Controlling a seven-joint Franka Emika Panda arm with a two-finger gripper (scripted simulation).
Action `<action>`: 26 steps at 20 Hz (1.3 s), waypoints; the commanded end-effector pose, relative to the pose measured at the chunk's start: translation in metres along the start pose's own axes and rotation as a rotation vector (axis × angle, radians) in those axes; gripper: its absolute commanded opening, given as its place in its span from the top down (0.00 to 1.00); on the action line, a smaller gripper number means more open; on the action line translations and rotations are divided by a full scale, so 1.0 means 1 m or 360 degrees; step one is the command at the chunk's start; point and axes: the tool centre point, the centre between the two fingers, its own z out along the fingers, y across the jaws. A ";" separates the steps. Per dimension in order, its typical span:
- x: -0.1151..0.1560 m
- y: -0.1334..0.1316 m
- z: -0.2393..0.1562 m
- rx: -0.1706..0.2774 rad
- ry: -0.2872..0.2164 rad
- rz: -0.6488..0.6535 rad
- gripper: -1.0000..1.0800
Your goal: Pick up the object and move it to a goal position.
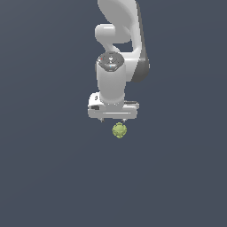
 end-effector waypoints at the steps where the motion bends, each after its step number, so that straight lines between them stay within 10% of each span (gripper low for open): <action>1: 0.000 0.000 0.000 0.0000 0.0000 0.0000 0.04; 26: -0.008 -0.026 0.020 0.0022 -0.0021 0.0074 0.04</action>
